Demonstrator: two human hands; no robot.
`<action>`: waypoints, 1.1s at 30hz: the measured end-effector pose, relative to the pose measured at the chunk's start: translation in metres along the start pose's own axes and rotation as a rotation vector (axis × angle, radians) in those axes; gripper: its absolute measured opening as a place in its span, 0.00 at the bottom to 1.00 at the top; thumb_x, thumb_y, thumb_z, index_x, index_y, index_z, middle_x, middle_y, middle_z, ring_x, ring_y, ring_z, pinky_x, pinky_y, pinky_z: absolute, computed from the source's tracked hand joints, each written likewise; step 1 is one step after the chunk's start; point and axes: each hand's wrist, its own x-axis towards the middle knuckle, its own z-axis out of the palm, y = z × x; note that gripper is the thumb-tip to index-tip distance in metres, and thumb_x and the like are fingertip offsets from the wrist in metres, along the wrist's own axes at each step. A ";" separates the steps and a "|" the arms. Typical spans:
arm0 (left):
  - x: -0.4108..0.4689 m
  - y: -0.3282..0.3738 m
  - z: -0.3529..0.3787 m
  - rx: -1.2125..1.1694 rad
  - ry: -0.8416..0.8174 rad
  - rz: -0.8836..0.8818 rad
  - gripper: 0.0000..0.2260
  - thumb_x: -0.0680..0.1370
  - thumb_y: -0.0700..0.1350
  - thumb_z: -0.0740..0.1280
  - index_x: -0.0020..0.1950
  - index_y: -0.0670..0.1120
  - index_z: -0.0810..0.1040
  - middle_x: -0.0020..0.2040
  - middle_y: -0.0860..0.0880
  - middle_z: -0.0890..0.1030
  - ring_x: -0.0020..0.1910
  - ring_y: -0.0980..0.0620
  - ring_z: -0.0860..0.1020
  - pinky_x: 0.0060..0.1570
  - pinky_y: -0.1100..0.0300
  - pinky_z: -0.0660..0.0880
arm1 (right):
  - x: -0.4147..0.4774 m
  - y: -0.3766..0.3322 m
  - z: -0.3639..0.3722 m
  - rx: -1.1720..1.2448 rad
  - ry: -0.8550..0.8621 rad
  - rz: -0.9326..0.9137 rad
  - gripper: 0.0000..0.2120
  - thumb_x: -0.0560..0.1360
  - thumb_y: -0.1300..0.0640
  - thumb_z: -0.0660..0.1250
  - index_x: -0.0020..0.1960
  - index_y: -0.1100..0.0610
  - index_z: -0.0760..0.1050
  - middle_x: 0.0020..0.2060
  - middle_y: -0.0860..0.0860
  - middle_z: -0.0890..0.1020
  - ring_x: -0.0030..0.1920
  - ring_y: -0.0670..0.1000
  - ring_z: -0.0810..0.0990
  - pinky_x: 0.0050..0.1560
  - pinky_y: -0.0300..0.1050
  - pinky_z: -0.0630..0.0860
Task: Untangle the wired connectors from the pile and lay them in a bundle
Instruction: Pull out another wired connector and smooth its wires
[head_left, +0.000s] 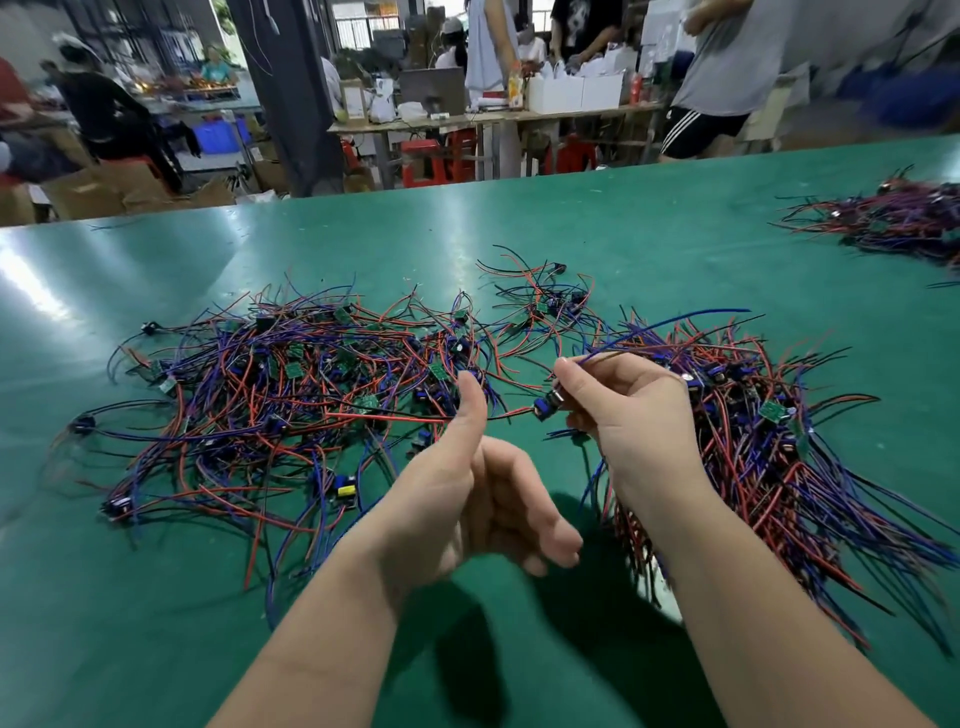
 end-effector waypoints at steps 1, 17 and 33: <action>-0.001 0.002 0.003 -0.095 -0.003 0.066 0.34 0.68 0.74 0.55 0.28 0.44 0.79 0.31 0.42 0.82 0.29 0.47 0.81 0.28 0.62 0.75 | 0.001 0.000 -0.001 -0.014 -0.002 0.011 0.07 0.69 0.61 0.74 0.34 0.57 0.79 0.26 0.50 0.81 0.28 0.46 0.79 0.28 0.36 0.73; 0.009 -0.012 -0.013 0.582 0.563 0.531 0.11 0.65 0.53 0.75 0.46 0.56 0.84 0.39 0.57 0.85 0.36 0.59 0.81 0.42 0.62 0.79 | -0.001 0.002 0.003 0.117 -0.196 0.033 0.03 0.63 0.59 0.73 0.34 0.56 0.80 0.28 0.51 0.82 0.29 0.45 0.80 0.30 0.34 0.74; 0.014 -0.022 0.005 1.158 0.673 0.784 0.04 0.66 0.43 0.74 0.37 0.42 0.82 0.30 0.49 0.77 0.28 0.50 0.74 0.33 0.58 0.70 | 0.015 -0.004 -0.016 0.264 -0.014 0.172 0.14 0.74 0.61 0.68 0.30 0.58 0.79 0.28 0.52 0.81 0.30 0.47 0.82 0.28 0.35 0.75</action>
